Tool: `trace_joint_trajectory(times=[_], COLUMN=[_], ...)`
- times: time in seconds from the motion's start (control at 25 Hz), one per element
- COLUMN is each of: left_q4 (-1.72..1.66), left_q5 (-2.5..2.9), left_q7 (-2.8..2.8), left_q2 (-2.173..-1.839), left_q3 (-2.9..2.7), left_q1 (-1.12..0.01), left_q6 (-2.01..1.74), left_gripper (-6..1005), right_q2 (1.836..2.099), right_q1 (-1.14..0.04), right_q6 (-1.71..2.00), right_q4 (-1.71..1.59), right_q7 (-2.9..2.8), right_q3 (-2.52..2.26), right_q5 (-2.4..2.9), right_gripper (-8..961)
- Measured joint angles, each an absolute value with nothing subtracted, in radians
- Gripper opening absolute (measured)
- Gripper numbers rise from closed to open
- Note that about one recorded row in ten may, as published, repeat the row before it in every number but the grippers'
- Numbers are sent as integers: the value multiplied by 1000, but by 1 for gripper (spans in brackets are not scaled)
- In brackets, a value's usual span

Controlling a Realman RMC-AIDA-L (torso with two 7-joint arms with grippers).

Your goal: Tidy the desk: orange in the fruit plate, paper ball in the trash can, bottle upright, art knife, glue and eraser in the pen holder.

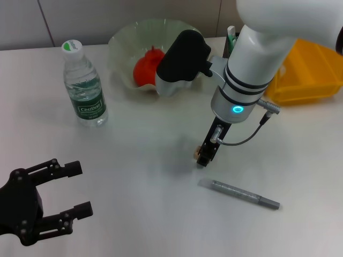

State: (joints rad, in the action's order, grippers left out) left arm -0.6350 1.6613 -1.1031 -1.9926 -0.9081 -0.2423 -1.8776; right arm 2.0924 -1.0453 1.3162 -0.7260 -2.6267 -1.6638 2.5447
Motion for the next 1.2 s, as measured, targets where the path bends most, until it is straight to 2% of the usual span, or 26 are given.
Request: trace_joint_trajectory(times=[0.4, 0.64, 0.96, 1.2], left_q4=[-635, -635, -635, -635], left_q5=[1661, 1661, 1661, 1661], left_q7=[-1103, -1103, -1103, -1104], left_q2=[-1994, -1994, -1994, -1994], left_q3=[-908, -908, -908, -908], left_q1=[-241, -241, -241, -240], left_q6=[-1878, -1876, -1876, -1879], left_gripper=[768, 769, 769, 769], right_q2=[2092, 2092, 2091, 2080], right_q1=[-1043, -1042, -1040, -983], right_q6=[1298, 1294, 1296, 1416], right_q4=[-725, -726, -740, -953], right_q7=[-2627, -2627, -2627, -2638], right_q3=[-1671, -1672, -1668, -1524], right_q5=[2545, 2541, 2539, 2655], right_gripper=[395, 404, 252, 255])
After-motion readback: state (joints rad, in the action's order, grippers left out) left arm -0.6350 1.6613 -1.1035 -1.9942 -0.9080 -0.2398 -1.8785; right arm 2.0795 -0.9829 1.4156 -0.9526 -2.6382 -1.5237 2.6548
